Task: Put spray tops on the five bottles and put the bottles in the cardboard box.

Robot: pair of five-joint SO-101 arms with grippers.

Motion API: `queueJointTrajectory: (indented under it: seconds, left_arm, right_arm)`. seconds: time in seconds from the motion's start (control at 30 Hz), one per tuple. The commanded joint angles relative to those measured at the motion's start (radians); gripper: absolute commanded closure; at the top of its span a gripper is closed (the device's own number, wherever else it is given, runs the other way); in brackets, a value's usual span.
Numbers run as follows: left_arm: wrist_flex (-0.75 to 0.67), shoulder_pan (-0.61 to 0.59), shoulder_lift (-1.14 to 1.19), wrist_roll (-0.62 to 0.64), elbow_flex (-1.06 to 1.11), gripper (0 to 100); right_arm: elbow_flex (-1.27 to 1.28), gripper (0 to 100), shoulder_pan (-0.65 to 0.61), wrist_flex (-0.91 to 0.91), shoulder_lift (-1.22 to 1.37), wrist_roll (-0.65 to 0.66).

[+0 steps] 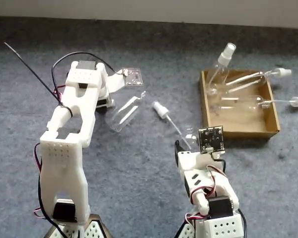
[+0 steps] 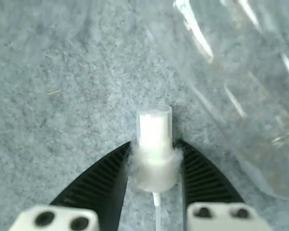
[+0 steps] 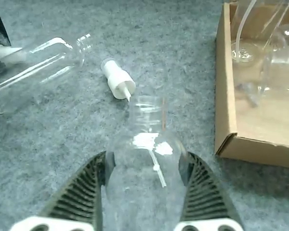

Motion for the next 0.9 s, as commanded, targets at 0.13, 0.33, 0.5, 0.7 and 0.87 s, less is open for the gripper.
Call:
queueJointTrajectory:
  seconds: [0.13, 0.33, 0.5, 0.7, 0.87]
  left_arm:
    - [0.155, 0.019, -0.005, -0.005, -0.053, 97]
    - [0.27, 0.012, -0.105, 0.107, -0.171, 97]
    - [0.347, 0.018, -0.203, 0.413, -0.257, 97]
    - [0.39, 0.074, -0.32, 0.832, -0.318, 97]
    - [0.394, 0.134, -0.443, 1.091, -0.374, 97]
  right_arm:
    - [0.061, 96.4, -0.005, -0.025, -0.024, -0.002]
    - [0.062, 96.4, -0.087, -0.027, -0.024, 0.0]
    - [0.056, 96.4, -0.133, -0.028, -0.025, 0.0]
    - [0.059, 96.4, -0.295, -0.119, -0.025, 0.0]
    - [0.059, 96.5, -0.438, -0.24, -0.025, 0.087]
